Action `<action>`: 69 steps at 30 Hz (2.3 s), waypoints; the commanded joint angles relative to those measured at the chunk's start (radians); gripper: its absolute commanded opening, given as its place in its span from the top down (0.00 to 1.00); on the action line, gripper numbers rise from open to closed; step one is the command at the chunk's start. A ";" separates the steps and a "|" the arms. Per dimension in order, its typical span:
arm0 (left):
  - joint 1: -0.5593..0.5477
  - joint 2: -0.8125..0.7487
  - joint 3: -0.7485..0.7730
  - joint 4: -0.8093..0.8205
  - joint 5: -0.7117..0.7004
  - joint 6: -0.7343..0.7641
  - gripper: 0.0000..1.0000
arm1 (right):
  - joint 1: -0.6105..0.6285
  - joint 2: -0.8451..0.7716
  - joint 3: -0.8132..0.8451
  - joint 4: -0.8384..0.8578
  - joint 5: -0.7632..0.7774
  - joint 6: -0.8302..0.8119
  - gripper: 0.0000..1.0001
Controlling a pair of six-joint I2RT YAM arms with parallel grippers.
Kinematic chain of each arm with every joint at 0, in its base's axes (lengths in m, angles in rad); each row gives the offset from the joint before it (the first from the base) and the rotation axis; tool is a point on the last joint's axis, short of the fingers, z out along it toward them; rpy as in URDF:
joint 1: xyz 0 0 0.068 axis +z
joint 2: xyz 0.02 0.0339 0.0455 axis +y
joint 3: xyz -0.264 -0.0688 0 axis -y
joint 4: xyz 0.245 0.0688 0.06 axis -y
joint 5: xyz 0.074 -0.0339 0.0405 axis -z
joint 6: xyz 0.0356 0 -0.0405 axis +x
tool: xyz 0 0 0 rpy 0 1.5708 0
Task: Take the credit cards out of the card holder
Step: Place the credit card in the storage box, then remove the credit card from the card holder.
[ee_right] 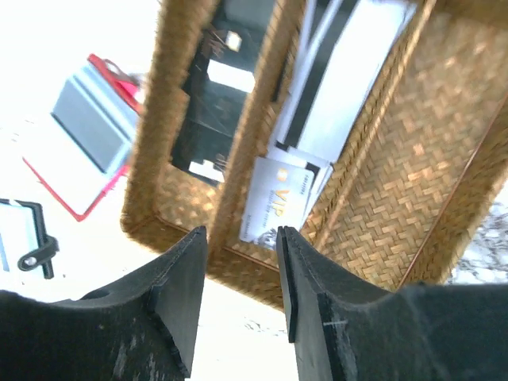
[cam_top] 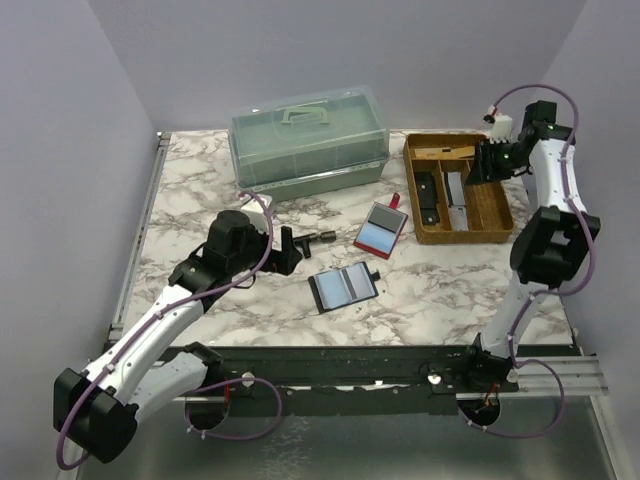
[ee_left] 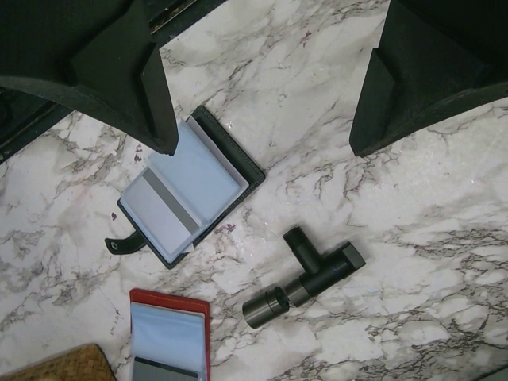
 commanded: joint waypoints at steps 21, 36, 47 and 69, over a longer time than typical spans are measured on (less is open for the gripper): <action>0.038 -0.089 -0.176 0.280 0.297 -0.490 0.01 | -0.008 -0.968 -0.825 0.488 -0.519 0.237 0.00; -0.335 0.000 -0.219 0.516 -0.072 -0.607 0.03 | -0.008 -1.030 -1.174 0.809 -0.908 0.259 0.00; -0.379 0.134 -0.223 0.619 -0.139 -0.663 0.03 | 0.001 -0.900 -1.114 0.561 -0.843 0.023 0.01; -0.426 0.642 -0.109 0.776 -0.271 -0.688 0.56 | 0.445 -0.603 -1.159 0.802 -0.442 0.337 0.70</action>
